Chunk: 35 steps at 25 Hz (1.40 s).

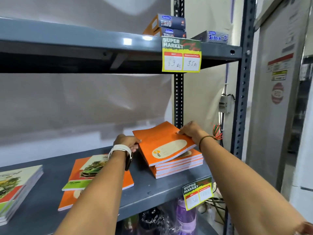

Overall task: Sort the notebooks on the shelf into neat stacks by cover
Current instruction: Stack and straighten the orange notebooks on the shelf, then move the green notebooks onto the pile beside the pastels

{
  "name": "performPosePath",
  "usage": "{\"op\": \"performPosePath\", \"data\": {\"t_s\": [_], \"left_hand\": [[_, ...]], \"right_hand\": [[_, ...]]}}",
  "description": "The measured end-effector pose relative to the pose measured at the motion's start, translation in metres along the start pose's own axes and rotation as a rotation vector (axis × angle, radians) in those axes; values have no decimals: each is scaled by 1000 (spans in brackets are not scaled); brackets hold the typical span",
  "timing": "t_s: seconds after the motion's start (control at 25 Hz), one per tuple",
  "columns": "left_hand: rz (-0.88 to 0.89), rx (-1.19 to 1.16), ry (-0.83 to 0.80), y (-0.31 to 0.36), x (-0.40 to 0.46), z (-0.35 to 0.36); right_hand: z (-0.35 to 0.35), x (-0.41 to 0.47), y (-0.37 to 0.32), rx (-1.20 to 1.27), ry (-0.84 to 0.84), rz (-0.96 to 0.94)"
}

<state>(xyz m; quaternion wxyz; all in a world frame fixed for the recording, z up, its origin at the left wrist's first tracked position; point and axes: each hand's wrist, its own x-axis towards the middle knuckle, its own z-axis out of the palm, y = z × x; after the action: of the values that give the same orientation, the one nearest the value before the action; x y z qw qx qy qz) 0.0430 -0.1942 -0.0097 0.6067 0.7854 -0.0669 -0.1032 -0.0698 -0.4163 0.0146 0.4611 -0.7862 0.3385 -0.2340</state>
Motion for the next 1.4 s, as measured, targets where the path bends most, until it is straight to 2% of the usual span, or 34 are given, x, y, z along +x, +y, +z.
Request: {"op": "performPosePath", "data": {"t_s": [0.32, 0.8, 0.92, 1.04, 1.16, 1.24, 1.4], "left_hand": [[-6, -45, 34, -5, 3, 24], [5, -97, 17, -3, -19, 29], [31, -83, 76, -6, -23, 28], [60, 22, 145, -12, -25, 24], [96, 85, 182, -17, -29, 10], [106, 121, 229, -15, -24, -10], [92, 460, 409, -12, -29, -80]], "right_hand": [[-3, 9, 21, -249, -40, 4], [-10, 5, 28, -396, 2, -32], [-10, -1, 26, -437, -14, -45], [-9, -10, 21, -547, -31, -80], [3, -26, 2, -704, 122, -267], [21, -39, -21, -692, 166, -381], [86, -83, -71, -558, -16, -477]]}}
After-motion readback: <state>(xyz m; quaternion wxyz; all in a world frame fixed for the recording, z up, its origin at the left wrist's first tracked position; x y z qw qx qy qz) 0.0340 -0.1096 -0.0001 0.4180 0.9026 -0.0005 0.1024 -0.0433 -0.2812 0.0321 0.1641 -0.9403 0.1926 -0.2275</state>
